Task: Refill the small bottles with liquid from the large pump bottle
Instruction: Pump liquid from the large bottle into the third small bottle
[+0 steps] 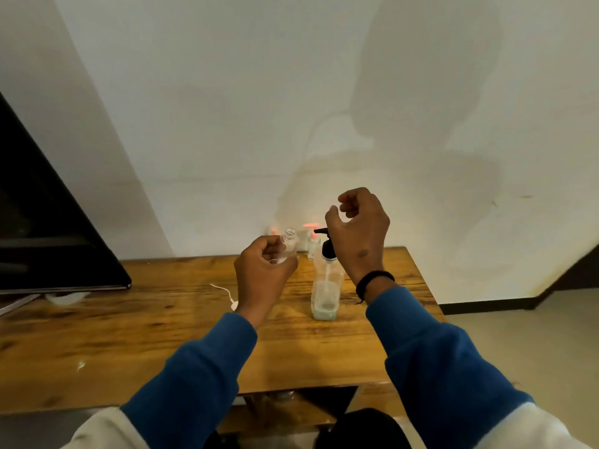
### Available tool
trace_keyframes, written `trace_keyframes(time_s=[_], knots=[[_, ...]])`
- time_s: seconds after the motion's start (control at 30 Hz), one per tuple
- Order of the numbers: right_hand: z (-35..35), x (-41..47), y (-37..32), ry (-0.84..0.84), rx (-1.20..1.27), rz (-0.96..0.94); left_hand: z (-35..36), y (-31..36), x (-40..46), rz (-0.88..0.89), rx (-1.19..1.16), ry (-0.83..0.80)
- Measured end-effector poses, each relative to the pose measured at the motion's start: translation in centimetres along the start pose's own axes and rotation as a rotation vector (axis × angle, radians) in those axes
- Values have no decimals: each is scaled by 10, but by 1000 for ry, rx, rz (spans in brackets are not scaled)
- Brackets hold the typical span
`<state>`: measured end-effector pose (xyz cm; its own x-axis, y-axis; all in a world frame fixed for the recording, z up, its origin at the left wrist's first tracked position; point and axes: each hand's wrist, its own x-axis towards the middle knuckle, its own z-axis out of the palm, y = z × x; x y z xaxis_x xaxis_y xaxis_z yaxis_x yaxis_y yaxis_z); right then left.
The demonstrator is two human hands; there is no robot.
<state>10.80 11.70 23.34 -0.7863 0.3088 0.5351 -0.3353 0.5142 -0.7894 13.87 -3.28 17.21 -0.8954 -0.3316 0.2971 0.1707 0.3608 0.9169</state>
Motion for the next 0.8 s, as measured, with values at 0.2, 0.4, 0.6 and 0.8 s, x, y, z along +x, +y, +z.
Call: trace_keyframes(time_s=[0.2, 0.4, 0.6, 0.8], knots=[[11, -7, 22, 131, 90, 142, 21, -17, -2, -21, -75, -3], [26, -13, 33, 280, 255, 268, 39, -29, 0, -22, -212, -1], [35, -21, 60, 333, 391, 357, 44, -50, 2, -26, -283, -60], [44, -18, 62, 307, 443, 325, 41, -51, 15, 71, -295, -105]])
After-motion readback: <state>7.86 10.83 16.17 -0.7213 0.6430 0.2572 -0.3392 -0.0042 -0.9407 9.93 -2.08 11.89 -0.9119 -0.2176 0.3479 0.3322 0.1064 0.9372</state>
